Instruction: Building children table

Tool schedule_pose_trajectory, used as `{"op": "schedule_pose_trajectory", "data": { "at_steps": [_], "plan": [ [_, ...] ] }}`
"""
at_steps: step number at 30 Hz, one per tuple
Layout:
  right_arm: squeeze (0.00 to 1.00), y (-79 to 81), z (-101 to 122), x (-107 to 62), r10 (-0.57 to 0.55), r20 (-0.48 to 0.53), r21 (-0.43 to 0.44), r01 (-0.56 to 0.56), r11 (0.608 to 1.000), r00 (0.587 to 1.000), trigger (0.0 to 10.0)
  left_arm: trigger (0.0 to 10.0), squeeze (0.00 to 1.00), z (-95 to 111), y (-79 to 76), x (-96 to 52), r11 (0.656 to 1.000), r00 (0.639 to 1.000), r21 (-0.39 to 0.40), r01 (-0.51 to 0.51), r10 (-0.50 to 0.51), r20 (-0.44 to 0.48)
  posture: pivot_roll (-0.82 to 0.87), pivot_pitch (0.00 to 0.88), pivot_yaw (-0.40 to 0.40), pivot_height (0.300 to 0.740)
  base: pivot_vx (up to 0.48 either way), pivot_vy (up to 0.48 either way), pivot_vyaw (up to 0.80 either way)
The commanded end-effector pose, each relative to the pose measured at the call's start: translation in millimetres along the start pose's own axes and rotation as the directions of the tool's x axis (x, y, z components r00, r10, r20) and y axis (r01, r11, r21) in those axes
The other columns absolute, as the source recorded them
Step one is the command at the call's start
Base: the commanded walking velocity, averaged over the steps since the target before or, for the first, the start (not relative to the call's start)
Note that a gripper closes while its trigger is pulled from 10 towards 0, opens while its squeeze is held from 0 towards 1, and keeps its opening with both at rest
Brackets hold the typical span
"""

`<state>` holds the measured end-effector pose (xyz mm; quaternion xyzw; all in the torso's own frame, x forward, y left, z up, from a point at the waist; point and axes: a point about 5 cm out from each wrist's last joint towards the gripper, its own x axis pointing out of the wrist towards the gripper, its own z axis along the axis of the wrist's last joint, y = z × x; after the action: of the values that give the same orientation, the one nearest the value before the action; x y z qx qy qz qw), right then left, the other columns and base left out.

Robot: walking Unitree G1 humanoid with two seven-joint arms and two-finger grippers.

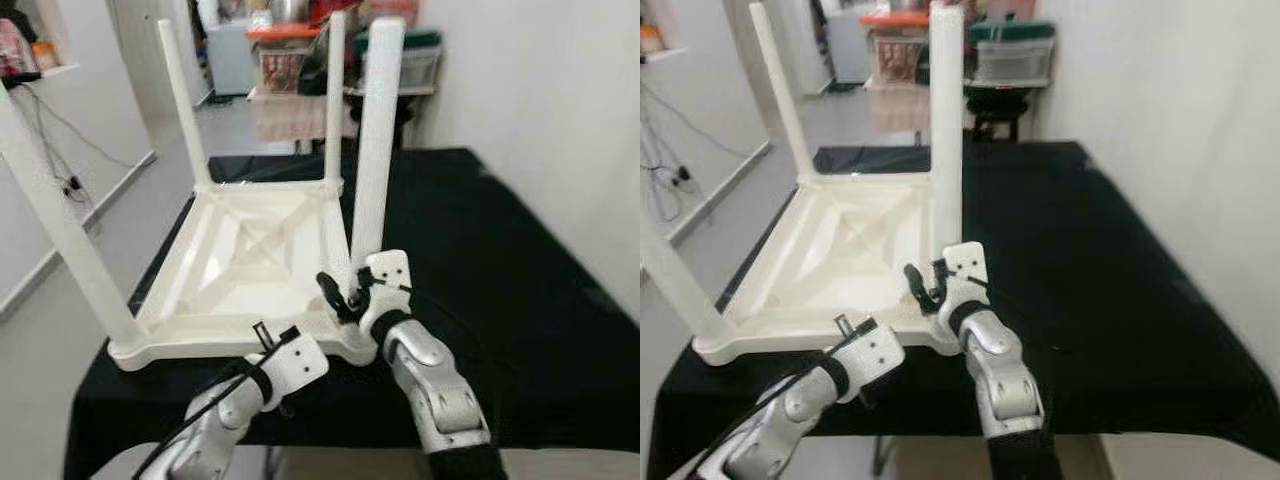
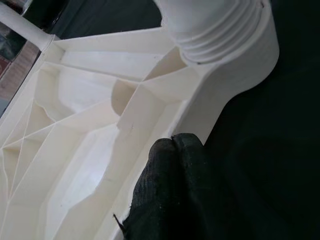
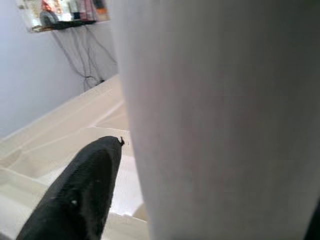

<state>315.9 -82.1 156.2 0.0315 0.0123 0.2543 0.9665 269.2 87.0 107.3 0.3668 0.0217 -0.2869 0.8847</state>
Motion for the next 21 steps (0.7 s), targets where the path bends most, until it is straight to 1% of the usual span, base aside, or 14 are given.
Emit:
{"op": "schedule_pose_trajectory", "data": {
  "at_steps": [1, 2, 3, 5, 6, 7, 8, 9, 11, 12, 14, 15, 18, 21],
  "plan": [
    [0.78, 1.7, 27, 7.3, 0.203, 0.076, -0.028, -0.202, 0.979, 0.976, 10.0, 10.0, 0.00, -1, 0.9, 1.4, 1.000, 1.000, 0.003, 0.003, -0.003, -0.001, -0.08, 0.000, -0.011, 0.740, 0.000, 0.000, 0.00],
    [0.78, 1.7, 27, 7.3, 0.203, 0.076, -0.028, -0.202, 0.979, 0.976, 10.0, 10.0, 0.00, -1, 0.9, 1.4, 1.000, 1.000, 0.003, 0.003, -0.003, -0.001, -0.08, 0.000, -0.011, 0.740, 0.000, 0.000, 0.00],
    [0.00, -4.7, 36, 8.5, 0.337, 0.085, -0.070, -0.332, 0.941, 0.937, 10.0, 10.0, 0.00, 0, 0.7, 2.4, 1.000, 1.000, 0.002, 0.003, -0.003, -0.001, -0.07, 0.000, -0.018, 0.740, 0.000, 0.000, 0.00],
    [0.00, -4.7, 36, 8.5, 0.337, 0.085, -0.070, -0.332, 0.941, 0.937, 10.0, 10.0, 0.00, 0, 0.7, 2.4, 1.000, 1.000, 0.002, 0.003, -0.003, -0.001, -0.07, 0.000, -0.018, 0.740, 0.000, 0.000, 0.00],
    [0.00, -10.5, 42, 7.9, 0.448, 0.080, -0.107, -0.439, 0.892, 0.890, 10.0, 10.0, 0.00, 0, 0.3, 3.1, 1.000, 1.000, 0.002, 0.004, -0.004, -0.001, -0.07, 0.000, -0.021, 0.740, 0.000, 0.000, 0.00],
    [0.00, -18.1, 46, 7.8, 0.580, 0.053, -0.127, -0.570, 0.812, 0.813, 10.0, 10.0, 0.00, 0, -0.4, 3.9, 1.000, 1.000, 0.001, 0.004, -0.004, -0.001, -0.06, 0.000, -0.025, 0.740, 0.000, 0.000, 0.00],
    [0.00, -18.1, 46, 7.8, 0.580, 0.053, -0.127, -0.570, 0.812, 0.813, 10.0, 10.0, 0.00, 0, -0.4, 3.9, 1.000, 1.000, 0.001, 0.004, -0.004, -0.001, -0.06, 0.000, -0.025, 0.740, 0.000, 0.000, 0.00],
    [0.00, -22.4, 48, 10.1, 0.609, 0.047, -0.114, -0.602, 0.791, 0.792, 10.0, 10.0, 0.00, 1, -0.9, 4.1, 1.000, 1.000, 0.001, 0.004, -0.004, -0.001, -0.05, 0.000, -0.027, 0.740, 0.000, 0.000, 0.00],
    [0.00, -24.4, 48, 12.4, 0.613, 0.051, -0.099, -0.607, 0.789, 0.789, 10.0, 10.0, 0.00, 1, -1.0, 4.2, 1.000, 1.000, 0.001, 0.004, -0.004, -0.001, -0.05, 0.000, -0.027, 0.740, 0.000, 0.000, 0.00],
    [0.00, -26.1, 49, 14.7, 0.620, 0.050, -0.087, -0.616, 0.783, 0.783, 4.2, 10.0, 0.00, 1, -1.3, 4.0, 1.000, 1.000, 0.000, 0.004, -0.004, 0.000, -0.05, 0.000, -0.027, 0.740, 0.000, 0.000, 0.00],
    [0.00, -28.6, 49, 17.8, 0.624, 0.044, -0.081, -0.620, 0.780, 0.780, 4.2, 10.0, 0.00, 2, -1.6, 3.9, 1.000, 1.000, 0.000, 0.004, -0.004, 0.000, -0.05, 0.000, -0.027, 0.740, 0.000, 0.000, 0.00],
    [0.00, -29.9, 49, 19.0, 0.626, 0.047, -0.074, -0.623, 0.779, 0.778, 0.0, 10.0, 0.00, 2, -1.7, 3.9, 1.000, 1.000, 0.000, 0.004, -0.004, 0.000, -0.05, 0.000, -0.027, 0.740, 0.000, 0.000, 0.00],
    [0.00, -32.7, 50, 20.2, 0.641, 0.054, -0.062, -0.638, 0.767, 0.766, 0.0, 10.0, 0.00, 2, -1.7, 4.0, 1.000, 1.000, 0.000, 0.004, -0.004, 0.001, -0.05, 0.000, -0.027, 0.740, 0.000, 0.000, 0.00],
    [0.00, -38.3, 49, 23.6, 0.601, 0.058, -0.049, -0.600, 0.799, 0.797, 0.0, 10.0, 0.00, 2, -1.9, 3.8, 1.000, 1.000, 0.001, 0.003, -0.003, 0.002, -0.05, 0.000, -0.025, 0.740, 0.000, 0.000, 0.00]
  ]
}}
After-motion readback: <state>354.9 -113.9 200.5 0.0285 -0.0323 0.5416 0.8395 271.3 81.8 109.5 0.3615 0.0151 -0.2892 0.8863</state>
